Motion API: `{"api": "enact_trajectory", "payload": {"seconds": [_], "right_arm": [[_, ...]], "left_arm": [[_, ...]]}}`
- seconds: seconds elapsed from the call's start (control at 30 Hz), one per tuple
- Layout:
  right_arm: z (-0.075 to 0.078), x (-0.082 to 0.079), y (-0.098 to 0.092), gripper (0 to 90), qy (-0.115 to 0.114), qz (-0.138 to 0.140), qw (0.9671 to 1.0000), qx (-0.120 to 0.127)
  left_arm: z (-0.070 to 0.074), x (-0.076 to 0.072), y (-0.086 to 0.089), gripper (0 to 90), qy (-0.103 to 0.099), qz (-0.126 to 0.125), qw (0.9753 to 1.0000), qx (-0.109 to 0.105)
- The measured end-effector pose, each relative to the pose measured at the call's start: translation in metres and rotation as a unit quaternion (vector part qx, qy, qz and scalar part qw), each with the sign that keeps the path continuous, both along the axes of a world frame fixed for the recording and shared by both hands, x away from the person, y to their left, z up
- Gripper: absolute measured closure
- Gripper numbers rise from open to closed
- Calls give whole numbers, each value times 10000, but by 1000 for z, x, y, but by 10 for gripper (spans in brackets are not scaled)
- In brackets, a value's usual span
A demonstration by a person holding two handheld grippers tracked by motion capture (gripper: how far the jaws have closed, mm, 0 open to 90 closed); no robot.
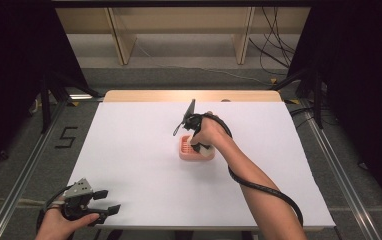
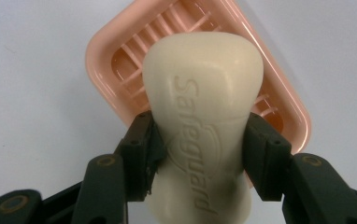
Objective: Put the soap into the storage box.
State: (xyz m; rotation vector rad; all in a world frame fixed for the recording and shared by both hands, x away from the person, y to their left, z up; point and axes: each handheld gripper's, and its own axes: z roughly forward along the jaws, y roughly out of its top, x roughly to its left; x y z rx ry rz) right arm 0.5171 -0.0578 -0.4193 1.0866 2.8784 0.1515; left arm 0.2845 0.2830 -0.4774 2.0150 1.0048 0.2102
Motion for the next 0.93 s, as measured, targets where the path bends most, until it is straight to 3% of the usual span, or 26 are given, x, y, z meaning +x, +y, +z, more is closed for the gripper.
{"api": "enact_trajectory", "payload": {"seconds": [0.07, 0.47, 0.63, 0.73, 0.77, 0.83, 0.87, 0.9, 0.93], "right_arm": [[-1, 2, 0, 505, -137, 127, 9998, 43], [-7, 12, -3, 505, -309, 366, 9988, -23], [-12, 15, -6, 498, -543, 555, 9968, 182], [-7, 11, -7, 412, -598, 498, 9965, 307], [-4, 8, -9, 395, -680, 478, 9957, 399], [4, 3, -14, 356, -983, 440, 9925, 570], [13, -4, -22, 348, -1190, 469, 9892, 721], [13, -4, -22, 348, -1190, 469, 9892, 721], [16, -7, -26, 347, -1302, 382, 9876, 795]], "left_arm": [[0, 0, 0, 248, 1, 0, 10000, -3], [0, 0, 0, 248, -1, -6, 10000, 8], [-1, -1, -1, 248, 71, 40, 10000, -44], [0, -1, -1, 248, 27, -3, 10000, 5], [0, 0, 1, 248, 28, -52, 9999, 130], [0, -1, 0, 248, 28, -31, 10000, 71], [1, -1, 0, 248, 55, -34, 9999, 80], [-1, -1, -1, 248, 23, -7, 10000, -17], [0, 0, 0, 248, 32, -25, 10000, 84]]}}
